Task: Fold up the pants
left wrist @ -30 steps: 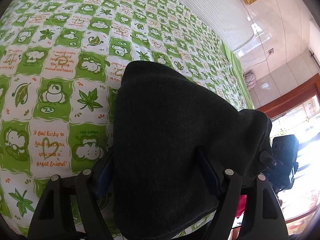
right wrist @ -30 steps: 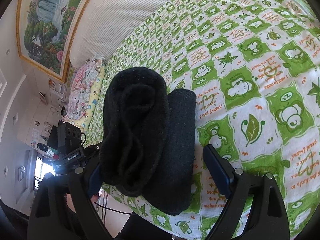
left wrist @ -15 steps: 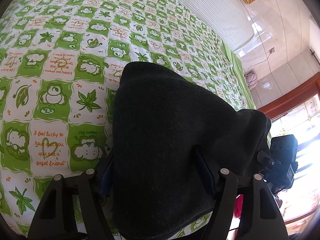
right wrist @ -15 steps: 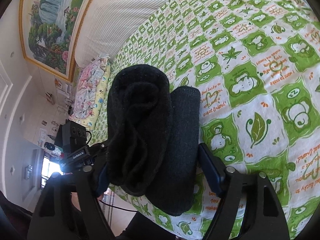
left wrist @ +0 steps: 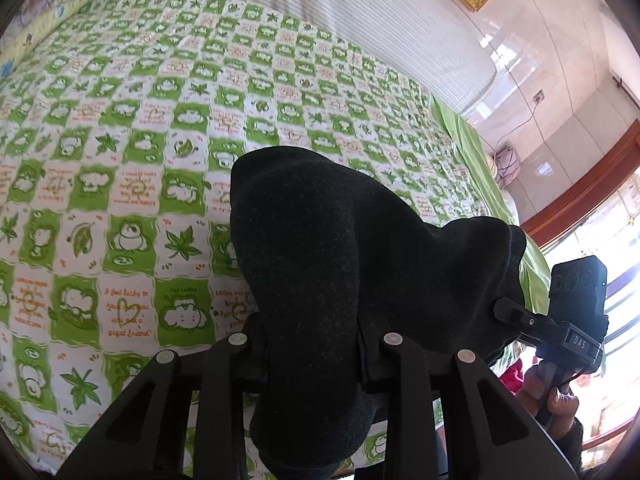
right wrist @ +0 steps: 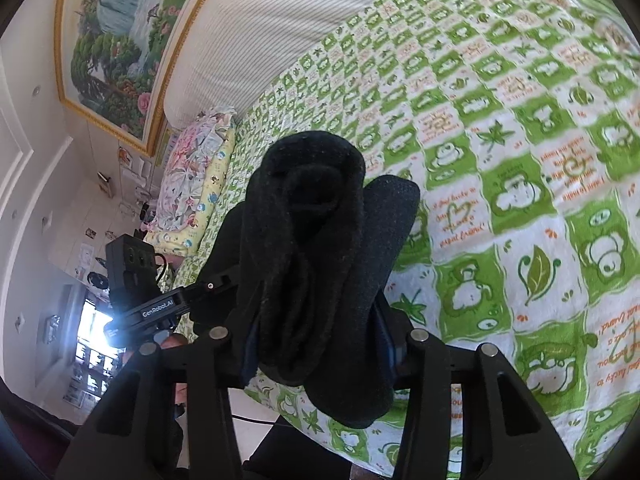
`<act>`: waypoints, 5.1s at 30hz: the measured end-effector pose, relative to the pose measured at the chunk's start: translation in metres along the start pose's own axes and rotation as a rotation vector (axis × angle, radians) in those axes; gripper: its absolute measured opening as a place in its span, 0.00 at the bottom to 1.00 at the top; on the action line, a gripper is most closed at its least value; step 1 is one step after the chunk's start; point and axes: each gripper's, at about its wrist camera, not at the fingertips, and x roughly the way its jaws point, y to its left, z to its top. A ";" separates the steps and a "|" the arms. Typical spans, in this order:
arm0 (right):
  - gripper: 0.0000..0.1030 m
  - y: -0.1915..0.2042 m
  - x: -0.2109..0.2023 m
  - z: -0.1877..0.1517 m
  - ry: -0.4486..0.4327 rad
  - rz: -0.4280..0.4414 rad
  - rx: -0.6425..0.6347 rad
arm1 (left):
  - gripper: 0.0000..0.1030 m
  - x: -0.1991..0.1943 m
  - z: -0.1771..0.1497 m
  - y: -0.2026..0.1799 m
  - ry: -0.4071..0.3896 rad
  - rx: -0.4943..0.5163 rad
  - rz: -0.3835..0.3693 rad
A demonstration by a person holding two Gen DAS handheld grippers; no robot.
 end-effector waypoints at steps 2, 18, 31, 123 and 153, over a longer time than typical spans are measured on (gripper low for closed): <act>0.45 0.005 0.001 0.004 0.003 0.000 -0.014 | 0.28 -0.007 0.002 -0.003 -0.023 0.018 0.028; 0.44 0.060 0.066 0.065 0.036 0.075 -0.157 | 0.28 -0.065 0.040 0.027 -0.186 -0.008 0.230; 0.44 0.090 0.137 0.111 0.072 0.062 -0.258 | 0.28 -0.067 0.084 0.067 -0.235 -0.043 0.331; 0.85 0.088 0.183 0.141 0.099 -0.167 -0.581 | 0.80 -0.030 0.081 0.108 -0.244 0.088 0.666; 0.85 0.098 0.204 0.120 0.155 -0.268 -0.779 | 0.82 -0.026 0.072 0.106 -0.245 0.158 0.667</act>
